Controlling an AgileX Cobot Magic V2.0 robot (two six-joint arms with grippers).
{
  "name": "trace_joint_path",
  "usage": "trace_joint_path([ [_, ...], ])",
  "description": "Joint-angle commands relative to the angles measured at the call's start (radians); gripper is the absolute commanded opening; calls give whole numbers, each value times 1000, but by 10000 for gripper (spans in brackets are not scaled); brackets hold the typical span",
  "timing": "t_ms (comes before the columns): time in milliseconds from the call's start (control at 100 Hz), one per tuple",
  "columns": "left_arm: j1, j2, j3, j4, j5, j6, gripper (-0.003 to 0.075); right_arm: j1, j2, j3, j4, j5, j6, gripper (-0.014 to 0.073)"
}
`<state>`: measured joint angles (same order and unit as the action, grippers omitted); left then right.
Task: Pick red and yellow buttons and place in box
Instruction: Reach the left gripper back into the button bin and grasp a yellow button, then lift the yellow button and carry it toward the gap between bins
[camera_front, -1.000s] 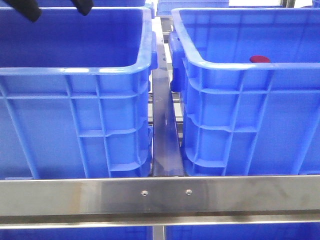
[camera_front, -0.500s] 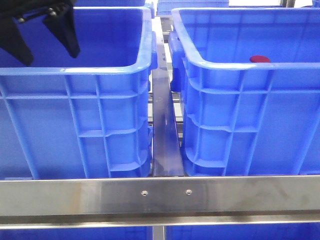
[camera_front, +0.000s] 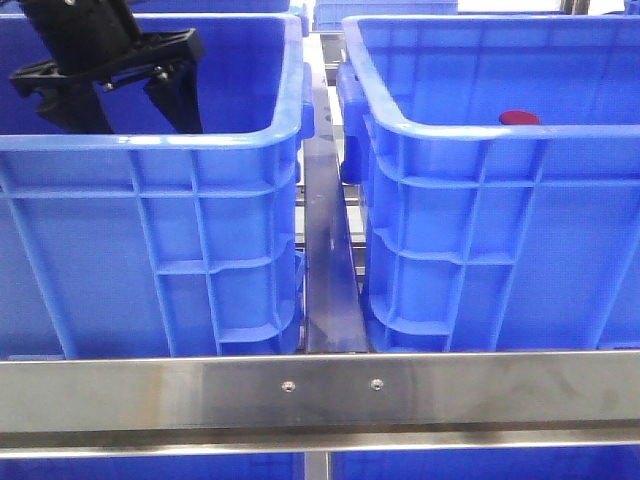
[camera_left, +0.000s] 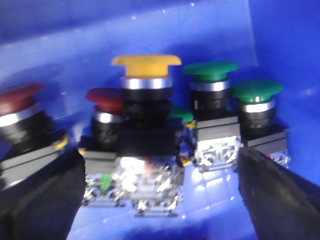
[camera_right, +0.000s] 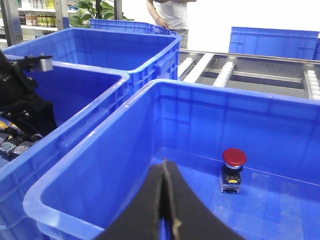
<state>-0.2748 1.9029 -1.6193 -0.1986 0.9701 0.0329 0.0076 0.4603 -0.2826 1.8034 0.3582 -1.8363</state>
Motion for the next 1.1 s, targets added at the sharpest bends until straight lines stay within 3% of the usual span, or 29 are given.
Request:
trace_joint_path([
  [0,1,-25,-42,-60,-14,19,575,-3,1,-24,80,25,-6,-69],
  [350,1,14,-66,-98,1,38,552,-3,1,-24,80,25,-6,-69],
  [420,1,14,-66,-98,1,38,497,-3,1,-24,80,25,-6,-69],
  [590,1,14,-66,-98,8,38,249,-3,1,-24,80,25,-6,-69],
  [650,1,14,-66,-98,16,38,206,-3,1,-24,80,25,-6,-69],
  [930,-3,-43,-66,-115,32,45,200,-3,1,-24,80,25,-6,-69],
  [1090,-11,-118,-66,-213,69,148,200,-3,1,-24,80,26,-6,-69],
])
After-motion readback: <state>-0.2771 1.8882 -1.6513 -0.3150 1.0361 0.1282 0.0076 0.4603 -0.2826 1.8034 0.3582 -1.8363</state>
